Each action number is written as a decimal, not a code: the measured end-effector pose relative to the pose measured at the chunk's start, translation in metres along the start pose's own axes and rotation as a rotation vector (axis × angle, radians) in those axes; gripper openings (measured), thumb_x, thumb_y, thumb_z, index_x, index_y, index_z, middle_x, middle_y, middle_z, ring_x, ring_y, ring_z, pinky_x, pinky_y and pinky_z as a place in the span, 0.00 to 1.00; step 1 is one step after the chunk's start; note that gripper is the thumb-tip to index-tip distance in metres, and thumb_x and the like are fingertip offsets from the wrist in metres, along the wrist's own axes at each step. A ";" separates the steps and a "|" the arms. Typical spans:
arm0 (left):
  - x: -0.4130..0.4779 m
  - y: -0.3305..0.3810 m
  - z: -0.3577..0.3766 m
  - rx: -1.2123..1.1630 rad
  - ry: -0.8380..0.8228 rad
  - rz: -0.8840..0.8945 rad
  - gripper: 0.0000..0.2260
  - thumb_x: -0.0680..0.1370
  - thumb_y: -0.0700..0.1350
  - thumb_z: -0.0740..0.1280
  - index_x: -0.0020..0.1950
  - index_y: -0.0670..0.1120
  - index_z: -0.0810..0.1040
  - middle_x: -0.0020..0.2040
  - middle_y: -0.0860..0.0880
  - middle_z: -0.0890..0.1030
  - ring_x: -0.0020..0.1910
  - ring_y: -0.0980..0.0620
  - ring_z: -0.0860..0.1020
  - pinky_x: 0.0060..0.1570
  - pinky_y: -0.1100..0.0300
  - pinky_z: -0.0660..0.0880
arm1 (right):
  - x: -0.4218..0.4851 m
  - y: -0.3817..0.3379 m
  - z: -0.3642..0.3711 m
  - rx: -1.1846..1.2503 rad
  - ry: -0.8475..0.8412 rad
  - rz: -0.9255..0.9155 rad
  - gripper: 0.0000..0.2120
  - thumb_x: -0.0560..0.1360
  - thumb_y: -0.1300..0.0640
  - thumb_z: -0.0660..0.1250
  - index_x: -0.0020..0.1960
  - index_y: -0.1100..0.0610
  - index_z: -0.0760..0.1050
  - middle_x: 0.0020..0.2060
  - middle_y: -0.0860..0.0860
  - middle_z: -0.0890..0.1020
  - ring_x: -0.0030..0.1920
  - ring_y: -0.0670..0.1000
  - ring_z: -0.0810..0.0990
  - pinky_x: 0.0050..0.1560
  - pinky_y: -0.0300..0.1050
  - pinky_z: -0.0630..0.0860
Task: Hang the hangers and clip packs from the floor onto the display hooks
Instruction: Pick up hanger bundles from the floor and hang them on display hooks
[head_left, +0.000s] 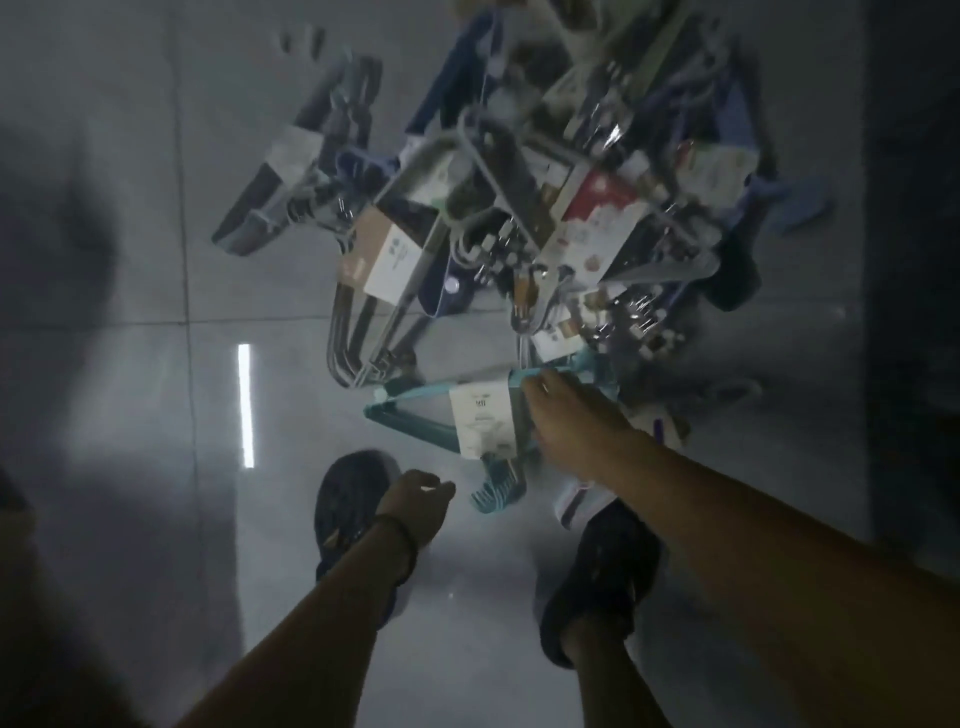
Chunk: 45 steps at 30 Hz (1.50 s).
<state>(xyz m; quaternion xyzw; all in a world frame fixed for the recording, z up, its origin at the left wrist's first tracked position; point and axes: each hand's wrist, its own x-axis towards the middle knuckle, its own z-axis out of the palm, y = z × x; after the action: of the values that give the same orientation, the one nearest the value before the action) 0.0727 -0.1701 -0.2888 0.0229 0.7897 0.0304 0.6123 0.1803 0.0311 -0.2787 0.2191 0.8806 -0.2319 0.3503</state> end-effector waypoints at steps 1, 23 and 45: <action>0.018 -0.005 0.011 -0.043 -0.018 0.001 0.21 0.84 0.46 0.66 0.75 0.39 0.71 0.71 0.36 0.76 0.65 0.41 0.80 0.64 0.44 0.78 | 0.022 -0.005 0.013 -0.026 0.020 -0.034 0.25 0.78 0.55 0.71 0.71 0.59 0.66 0.67 0.59 0.71 0.63 0.59 0.75 0.60 0.56 0.78; 0.006 -0.037 0.045 -0.223 0.515 0.368 0.23 0.80 0.41 0.72 0.73 0.50 0.71 0.71 0.48 0.70 0.71 0.47 0.68 0.68 0.52 0.67 | -0.005 -0.005 0.071 0.730 0.264 0.154 0.11 0.81 0.42 0.67 0.58 0.47 0.74 0.48 0.47 0.83 0.47 0.50 0.82 0.44 0.48 0.80; 0.092 0.100 0.203 0.055 0.116 0.356 0.20 0.79 0.48 0.70 0.71 0.49 0.72 0.64 0.48 0.77 0.62 0.44 0.79 0.57 0.54 0.76 | -0.109 0.121 0.248 2.075 0.973 1.159 0.18 0.80 0.43 0.69 0.64 0.52 0.80 0.56 0.57 0.85 0.49 0.58 0.83 0.32 0.42 0.77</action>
<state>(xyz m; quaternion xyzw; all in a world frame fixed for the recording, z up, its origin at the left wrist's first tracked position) 0.2461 -0.0601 -0.4209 0.1773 0.8076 0.1182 0.5499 0.4471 -0.0363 -0.3918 0.7988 0.1017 -0.5170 -0.2904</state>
